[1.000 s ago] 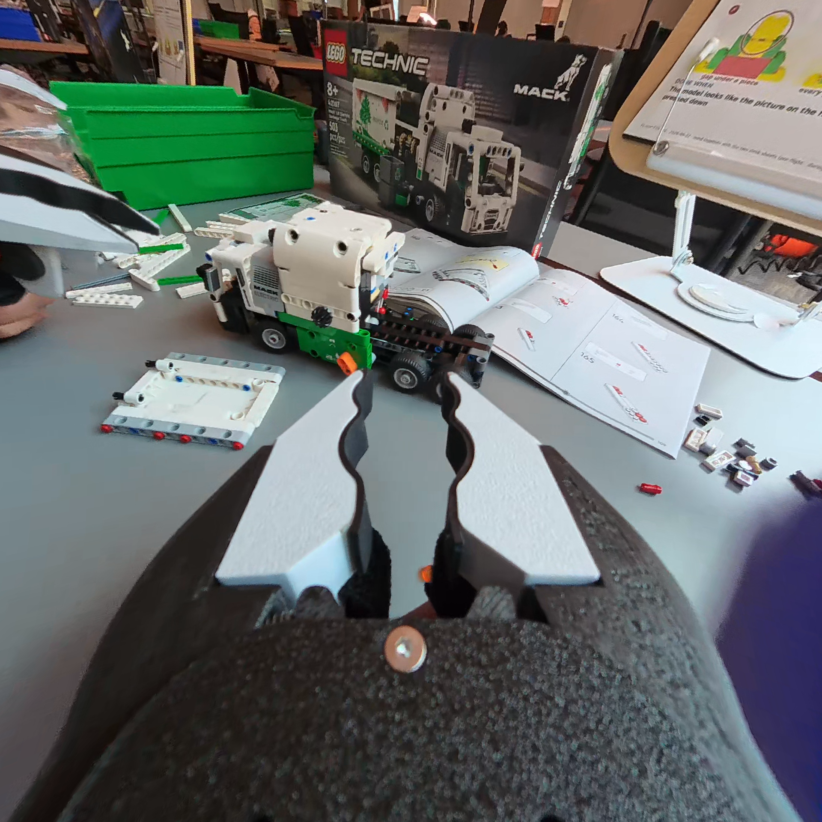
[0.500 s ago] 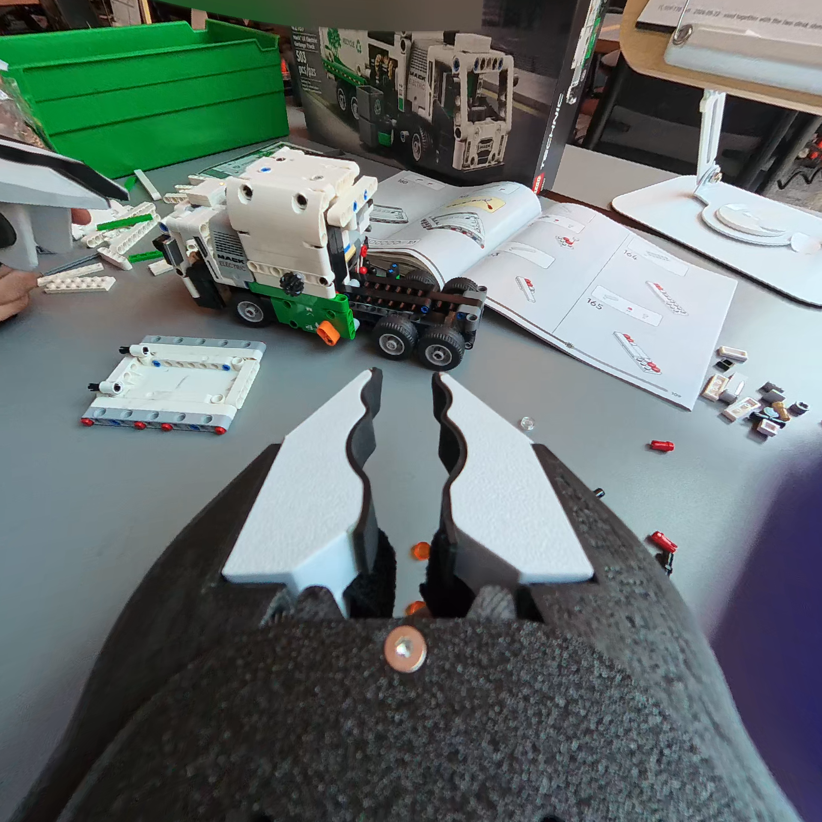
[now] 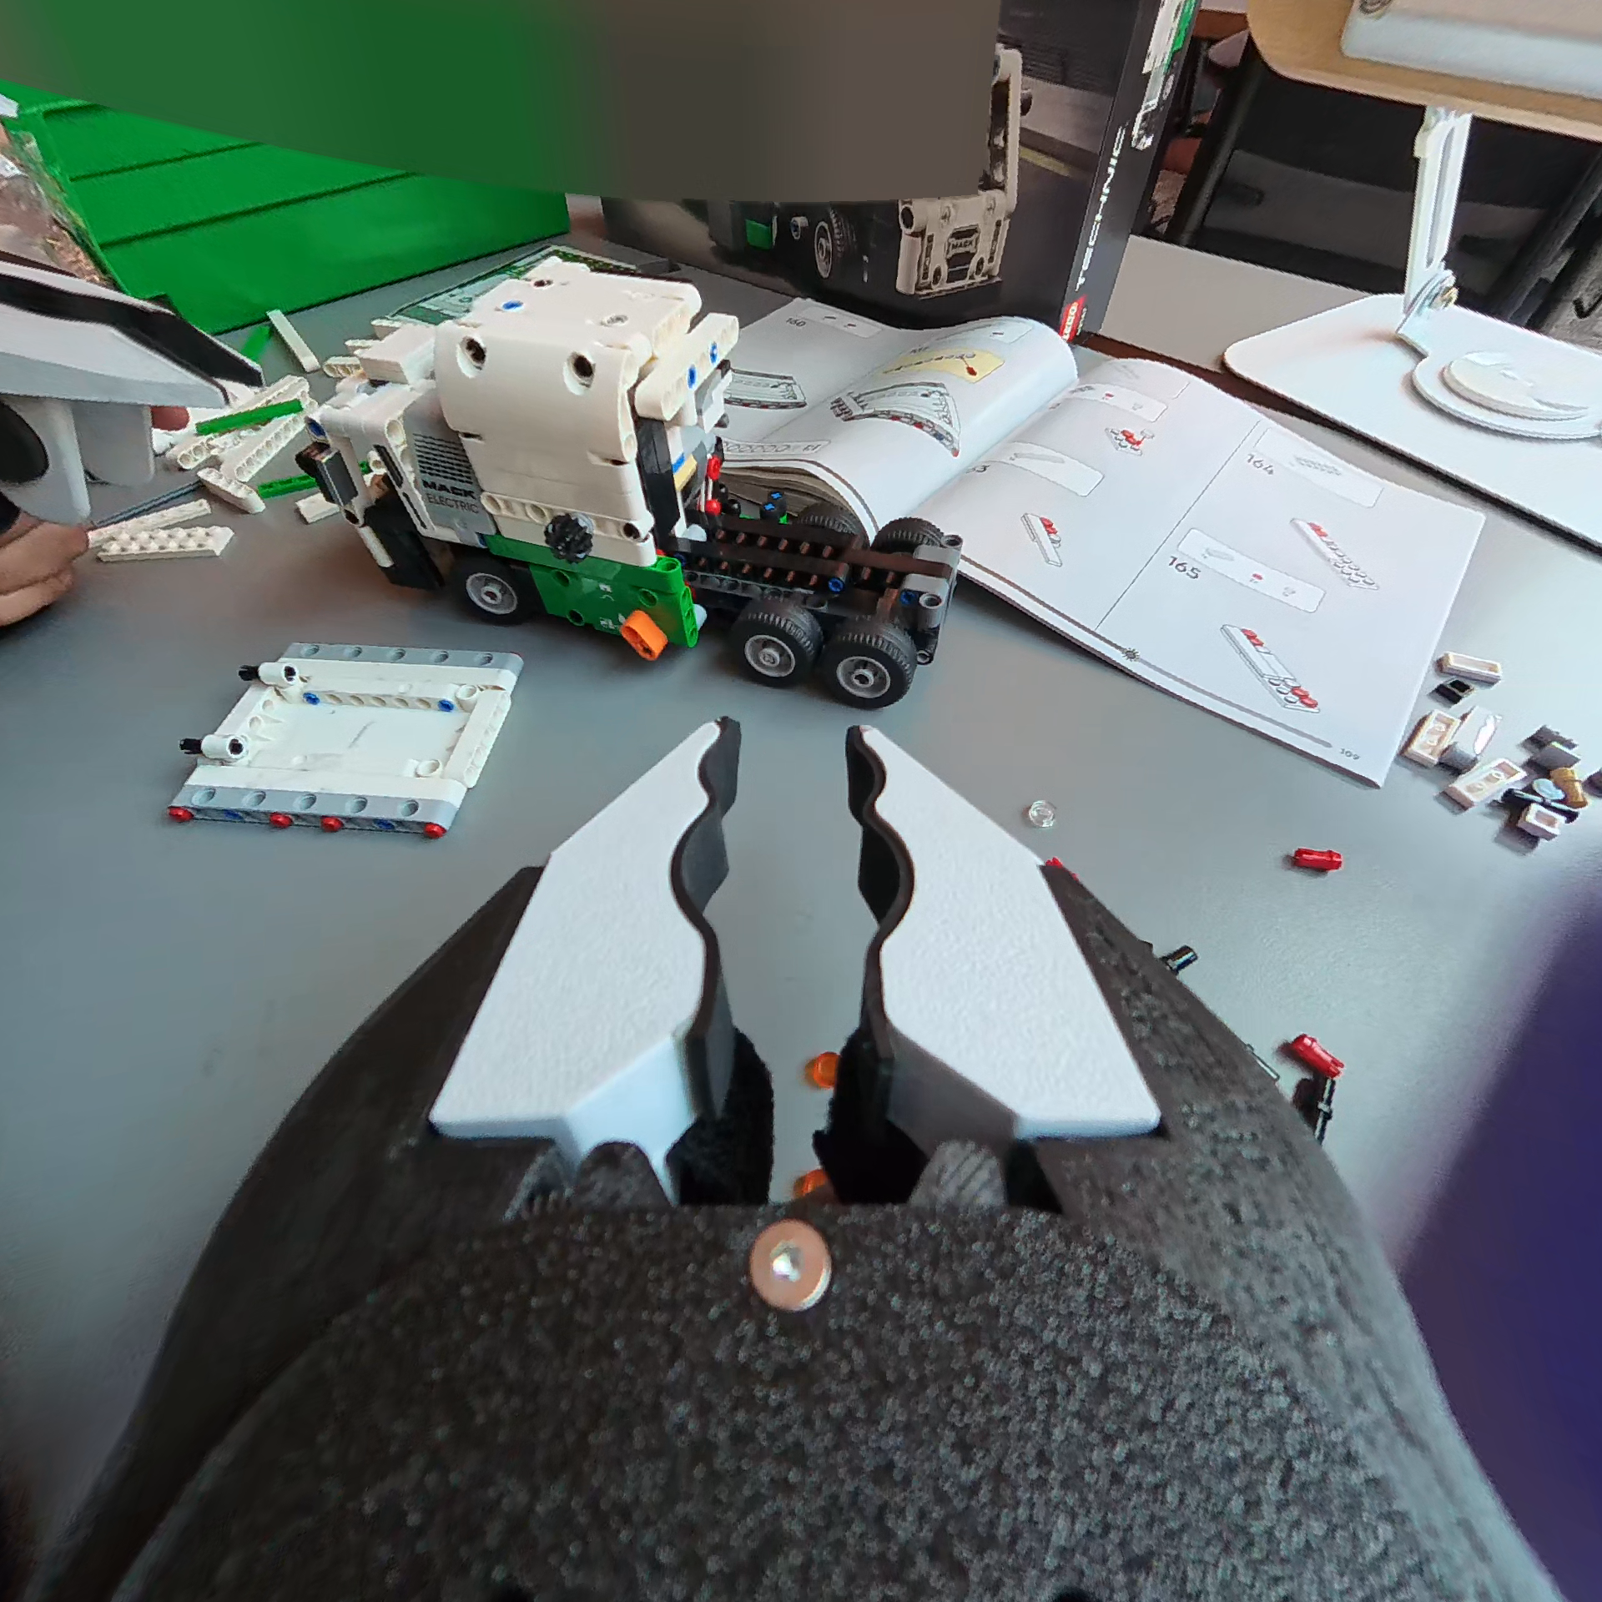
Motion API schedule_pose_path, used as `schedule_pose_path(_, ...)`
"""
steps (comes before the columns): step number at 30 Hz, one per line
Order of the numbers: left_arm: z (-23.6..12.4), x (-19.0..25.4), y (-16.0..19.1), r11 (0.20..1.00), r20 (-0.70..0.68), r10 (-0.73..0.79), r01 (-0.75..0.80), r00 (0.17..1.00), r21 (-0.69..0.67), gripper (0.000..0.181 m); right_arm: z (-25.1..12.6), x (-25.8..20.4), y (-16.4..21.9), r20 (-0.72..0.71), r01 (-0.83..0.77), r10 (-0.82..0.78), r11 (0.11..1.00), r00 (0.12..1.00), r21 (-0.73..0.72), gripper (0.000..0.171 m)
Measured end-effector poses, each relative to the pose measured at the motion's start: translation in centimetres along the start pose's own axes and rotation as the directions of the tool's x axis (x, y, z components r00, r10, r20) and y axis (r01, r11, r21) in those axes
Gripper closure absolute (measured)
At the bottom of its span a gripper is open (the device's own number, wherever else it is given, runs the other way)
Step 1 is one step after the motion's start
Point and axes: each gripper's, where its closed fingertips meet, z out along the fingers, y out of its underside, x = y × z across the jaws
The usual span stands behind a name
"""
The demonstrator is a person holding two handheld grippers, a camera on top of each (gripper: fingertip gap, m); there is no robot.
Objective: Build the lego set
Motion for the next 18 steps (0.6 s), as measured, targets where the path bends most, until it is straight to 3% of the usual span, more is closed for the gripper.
schedule_pose_path(18,0.04,0.00,0.05,1.000,-0.005,-0.005,0.005,1.000,-0.004,0.167,0.09,0.02,0.07,0.002,-0.003,0.003,1.000,1.000,-0.007,0.148)
